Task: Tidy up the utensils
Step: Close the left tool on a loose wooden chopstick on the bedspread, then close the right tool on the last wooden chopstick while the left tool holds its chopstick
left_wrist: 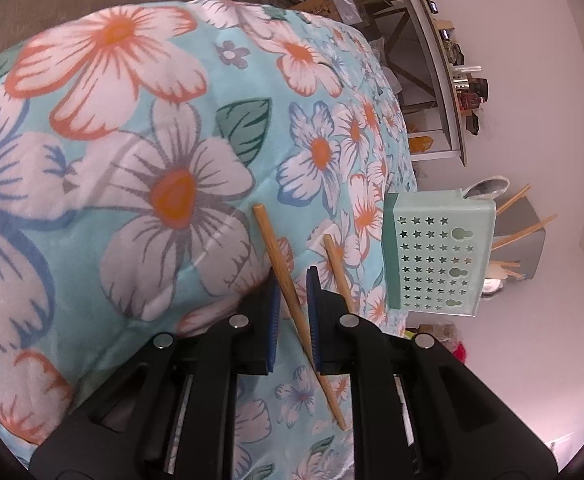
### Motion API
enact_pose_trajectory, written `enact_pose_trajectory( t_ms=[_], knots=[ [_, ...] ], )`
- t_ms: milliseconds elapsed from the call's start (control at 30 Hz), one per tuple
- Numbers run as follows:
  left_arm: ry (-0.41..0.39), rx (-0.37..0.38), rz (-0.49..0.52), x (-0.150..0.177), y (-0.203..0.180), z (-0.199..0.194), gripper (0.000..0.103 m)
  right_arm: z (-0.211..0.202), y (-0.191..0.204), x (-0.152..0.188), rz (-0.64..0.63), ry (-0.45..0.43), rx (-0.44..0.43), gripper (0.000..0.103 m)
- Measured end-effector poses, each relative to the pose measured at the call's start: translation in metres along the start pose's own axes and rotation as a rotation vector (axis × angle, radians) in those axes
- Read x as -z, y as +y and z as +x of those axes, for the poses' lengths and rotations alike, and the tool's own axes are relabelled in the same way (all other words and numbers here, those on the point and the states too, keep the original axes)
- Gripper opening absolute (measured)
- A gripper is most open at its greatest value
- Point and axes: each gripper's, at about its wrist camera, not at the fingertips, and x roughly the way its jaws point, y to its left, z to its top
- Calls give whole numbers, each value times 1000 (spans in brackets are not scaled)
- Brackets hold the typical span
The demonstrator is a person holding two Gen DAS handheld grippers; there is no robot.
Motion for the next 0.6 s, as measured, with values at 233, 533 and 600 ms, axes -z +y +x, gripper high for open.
enact_pose_trajectory(
  t_ms=[233,533,600],
  knots=[
    [-28,-51,126,3,-13,3,13,-1,4,2,-53,8,23,97],
    [-32,-114,318,7,-27,0,16,-13,49,-31,-236,-38,5,89],
    [-27,-118,343,8,-28,-1,17,-10,60,-42,-267,-41,-21,82]
  ],
)
